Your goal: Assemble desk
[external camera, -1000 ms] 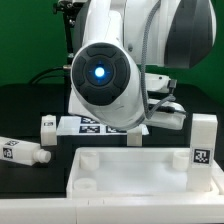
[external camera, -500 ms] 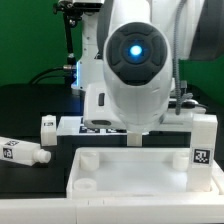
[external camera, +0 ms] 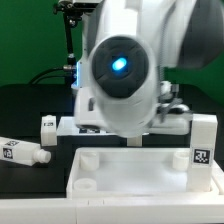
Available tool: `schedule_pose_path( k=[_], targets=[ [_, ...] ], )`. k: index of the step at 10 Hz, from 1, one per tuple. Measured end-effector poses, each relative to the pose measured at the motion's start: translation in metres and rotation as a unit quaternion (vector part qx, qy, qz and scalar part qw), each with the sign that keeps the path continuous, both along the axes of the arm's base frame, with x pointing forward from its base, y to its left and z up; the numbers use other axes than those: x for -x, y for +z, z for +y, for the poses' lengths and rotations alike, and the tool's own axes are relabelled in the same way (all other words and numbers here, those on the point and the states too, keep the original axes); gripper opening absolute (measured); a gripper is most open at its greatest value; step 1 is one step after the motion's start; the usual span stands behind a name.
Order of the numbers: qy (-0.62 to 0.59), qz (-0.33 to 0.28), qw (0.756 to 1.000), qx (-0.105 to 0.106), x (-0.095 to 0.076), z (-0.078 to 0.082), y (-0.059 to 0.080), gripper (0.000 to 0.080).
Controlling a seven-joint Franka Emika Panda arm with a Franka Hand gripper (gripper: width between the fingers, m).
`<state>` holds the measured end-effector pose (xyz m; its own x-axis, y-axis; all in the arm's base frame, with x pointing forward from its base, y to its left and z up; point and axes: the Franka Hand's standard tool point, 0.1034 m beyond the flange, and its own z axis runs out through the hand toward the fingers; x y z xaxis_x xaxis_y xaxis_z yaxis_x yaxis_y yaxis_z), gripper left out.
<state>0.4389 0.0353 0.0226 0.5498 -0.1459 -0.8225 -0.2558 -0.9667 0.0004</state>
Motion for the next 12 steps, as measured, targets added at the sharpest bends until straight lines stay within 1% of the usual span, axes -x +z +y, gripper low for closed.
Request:
schedule_pose_path(
  k=[1,2,3,4,5,6,7,8,9,10,11,12],
  targets=[
    [-0.008,0.014,1.0,0.004,0.006,-0.002,-0.003,0.0649],
    [-0.007,0.013,1.0,0.005,0.011,0.0,-0.009,0.0649],
    [-0.009,0.01,1.0,0.013,0.012,0.003,-0.013,0.0649],
    [-0.008,0.007,1.0,0.016,0.012,0.006,-0.015,0.0649],
    [-0.01,0.007,1.0,0.016,0.012,0.004,-0.015,0.0619],
    [-0.012,0.007,1.0,0.016,0.012,0.003,-0.015,0.0619],
    [-0.012,0.007,1.0,0.017,0.012,0.003,-0.015,0.0439],
    [-0.012,0.007,1.0,0.017,0.012,0.002,-0.015,0.0439],
    [-0.013,0.007,1.0,0.016,0.012,0.002,-0.015,0.0284],
    [-0.014,0.007,1.0,0.016,0.011,0.001,-0.014,0.0284],
    [-0.017,0.013,1.0,0.01,0.004,-0.003,0.002,0.0284],
    [-0.027,0.024,0.999,0.0,-0.01,-0.015,0.032,0.0284]
  ],
)
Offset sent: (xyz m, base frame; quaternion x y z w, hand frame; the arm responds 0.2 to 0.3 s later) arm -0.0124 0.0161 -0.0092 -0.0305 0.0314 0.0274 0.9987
